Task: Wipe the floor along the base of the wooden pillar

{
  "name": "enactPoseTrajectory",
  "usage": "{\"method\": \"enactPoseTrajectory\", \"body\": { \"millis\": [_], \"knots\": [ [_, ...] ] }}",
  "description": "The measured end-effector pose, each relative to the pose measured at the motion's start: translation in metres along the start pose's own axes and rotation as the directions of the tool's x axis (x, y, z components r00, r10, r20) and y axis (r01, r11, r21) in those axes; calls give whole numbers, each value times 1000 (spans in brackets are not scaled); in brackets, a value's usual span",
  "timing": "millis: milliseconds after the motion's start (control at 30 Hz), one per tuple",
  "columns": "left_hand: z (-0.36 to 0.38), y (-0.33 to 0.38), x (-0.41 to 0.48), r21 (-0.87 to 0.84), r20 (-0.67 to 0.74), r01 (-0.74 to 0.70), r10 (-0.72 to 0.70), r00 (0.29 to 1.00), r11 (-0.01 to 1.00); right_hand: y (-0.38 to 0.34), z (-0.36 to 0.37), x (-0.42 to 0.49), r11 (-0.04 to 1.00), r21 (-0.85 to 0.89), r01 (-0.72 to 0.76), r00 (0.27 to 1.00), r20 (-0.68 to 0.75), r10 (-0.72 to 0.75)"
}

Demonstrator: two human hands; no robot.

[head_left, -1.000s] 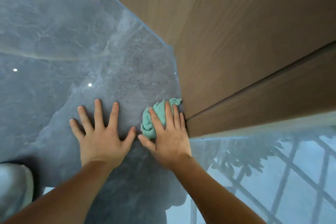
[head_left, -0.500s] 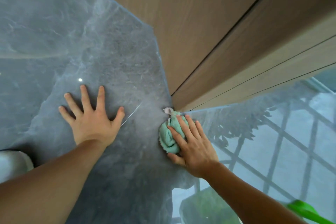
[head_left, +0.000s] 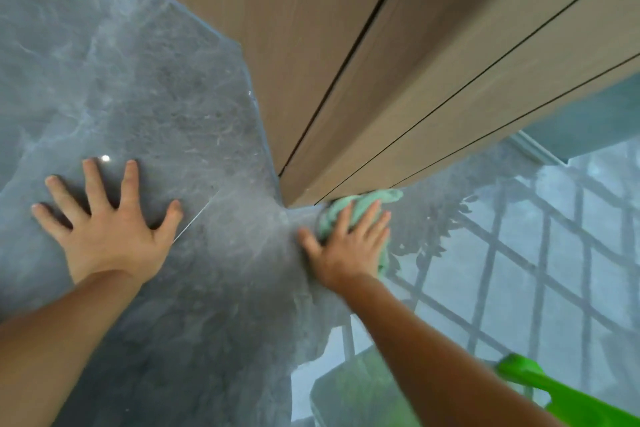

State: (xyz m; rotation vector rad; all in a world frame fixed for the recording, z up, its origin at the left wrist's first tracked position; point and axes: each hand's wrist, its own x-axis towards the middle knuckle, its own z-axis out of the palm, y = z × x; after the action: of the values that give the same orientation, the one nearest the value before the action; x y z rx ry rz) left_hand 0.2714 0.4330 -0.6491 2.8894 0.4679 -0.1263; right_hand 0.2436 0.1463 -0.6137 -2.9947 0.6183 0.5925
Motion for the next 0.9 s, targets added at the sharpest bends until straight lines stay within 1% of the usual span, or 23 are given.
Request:
{"method": "enactPoseTrajectory", "body": {
  "millis": [67,133,200,267,333,400,433,500,533,567,600,633,700,767,800,833,867,900],
  "knots": [
    [-1,-1,-1,3,-4,-2,2,1000,1000,-47,9,-25,994,46,96,995,32,-97],
    [-2,-3,0,5,-1,8,-8,1000,1000,-77,9,-42,987,87,136,987,70,-142],
    [-2,-3,1,13,11,17,-17,1000,1000,-81,3,-47,980,127,153,978,120,-169],
    [-1,-3,1,19,14,21,-22,1000,1000,-65,-7,-45,962,208,179,971,118,-206],
    [0,-3,0,19,14,21,-21,1000,1000,-44,-17,-42,929,293,225,972,3,-237],
    [-1,-3,-1,17,14,20,-20,1000,1000,-26,-26,-39,902,320,291,955,-149,-256],
    [-1,-3,-1,17,14,20,-20,1000,1000,-20,-29,-36,883,324,339,935,-219,-278],
    [-2,-2,0,18,15,21,-21,1000,1000,-15,-28,-33,816,330,475,868,-329,-373],
    [-2,-1,1,19,17,20,-21,1000,1000,-15,-22,-34,771,321,550,824,-354,-441],
    [-3,-1,1,18,20,21,-21,1000,1000,-15,-13,-38,733,284,618,779,-348,-522],
    [-3,0,1,18,21,21,-22,1000,1000,-15,-1,-43,709,219,671,736,-311,-601],
    [-3,0,0,17,23,23,-23,999,1000,-12,11,-47,695,135,706,703,-257,-663],
    [-3,1,-2,14,30,25,-26,999,1000,4,26,-42,657,-29,753,643,-177,-745],
    [-3,2,-2,12,33,23,-23,999,1000,27,24,-20,599,-134,790,585,-128,-801],
    [-3,2,-2,8,34,20,-20,999,1000,41,20,-8,595,-177,784,586,-103,-804],
    [-3,1,-1,1,34,16,-16,999,1000,57,14,5,631,-208,747,628,-88,-773],
    [-3,1,-1,-8,32,14,-14,999,1000,75,7,19,707,-221,672,708,-90,-700],
    [-3,0,0,-17,31,14,-14,999,1000,94,1,31,802,-218,557,804,-101,-586]
  ]
}}
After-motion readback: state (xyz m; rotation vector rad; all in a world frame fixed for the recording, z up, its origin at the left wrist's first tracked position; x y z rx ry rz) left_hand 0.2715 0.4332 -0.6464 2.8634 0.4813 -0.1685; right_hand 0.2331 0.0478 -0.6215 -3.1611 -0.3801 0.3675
